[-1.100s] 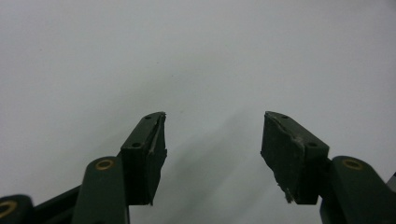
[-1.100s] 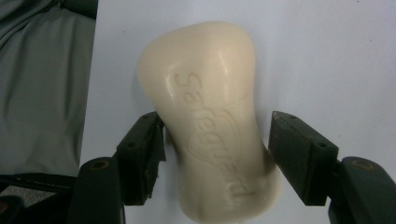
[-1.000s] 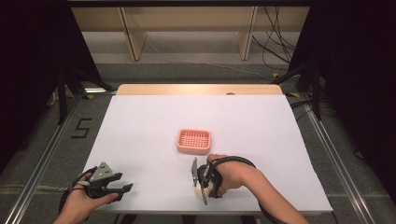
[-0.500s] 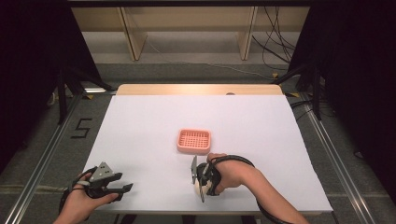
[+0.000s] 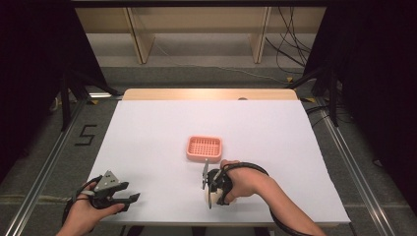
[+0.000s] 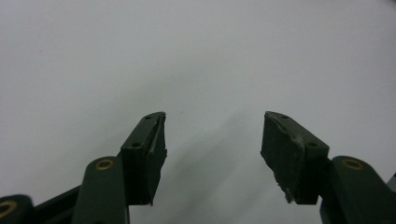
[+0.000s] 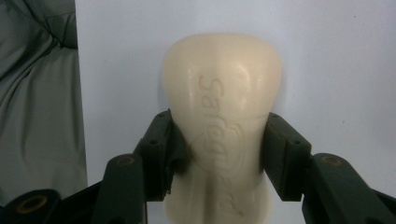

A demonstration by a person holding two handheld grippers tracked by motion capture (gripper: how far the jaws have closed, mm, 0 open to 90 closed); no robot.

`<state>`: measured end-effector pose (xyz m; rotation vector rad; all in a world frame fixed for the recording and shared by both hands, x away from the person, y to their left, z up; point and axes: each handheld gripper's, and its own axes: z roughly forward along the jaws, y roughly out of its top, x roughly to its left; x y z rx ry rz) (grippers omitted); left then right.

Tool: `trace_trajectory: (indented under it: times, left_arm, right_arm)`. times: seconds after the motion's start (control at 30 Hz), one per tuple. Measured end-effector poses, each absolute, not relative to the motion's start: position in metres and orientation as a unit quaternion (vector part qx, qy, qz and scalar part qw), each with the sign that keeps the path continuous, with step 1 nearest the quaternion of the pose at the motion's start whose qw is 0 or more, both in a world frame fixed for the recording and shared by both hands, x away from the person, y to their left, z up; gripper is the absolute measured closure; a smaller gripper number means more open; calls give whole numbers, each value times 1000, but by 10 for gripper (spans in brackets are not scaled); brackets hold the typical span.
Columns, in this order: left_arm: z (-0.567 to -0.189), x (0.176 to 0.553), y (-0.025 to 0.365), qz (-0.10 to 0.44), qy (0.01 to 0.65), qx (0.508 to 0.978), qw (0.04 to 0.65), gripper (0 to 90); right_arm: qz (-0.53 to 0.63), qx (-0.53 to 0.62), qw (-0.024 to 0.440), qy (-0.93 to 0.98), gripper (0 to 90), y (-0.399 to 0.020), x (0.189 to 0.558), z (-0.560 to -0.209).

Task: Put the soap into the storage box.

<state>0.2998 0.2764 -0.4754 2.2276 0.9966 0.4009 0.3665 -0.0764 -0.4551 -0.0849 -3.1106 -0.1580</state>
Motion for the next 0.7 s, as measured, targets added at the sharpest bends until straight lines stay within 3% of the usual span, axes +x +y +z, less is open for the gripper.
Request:
trace_trajectory:
  times: [0.4,0.57,0.7]
  left_arm:
    - [-475,300,276,153,381,850,329,393]
    - [-475,300,277,154,380,851,327,393]
    - [-475,300,276,154,381,850,328,393]
  right_arm:
    - [-50,-47,12,-998,505,-79,366,-454]
    - [-81,7,-3,-997,506,-81,376,-452]
    - [-74,-38,-2,-996,505,-82,371,-447]
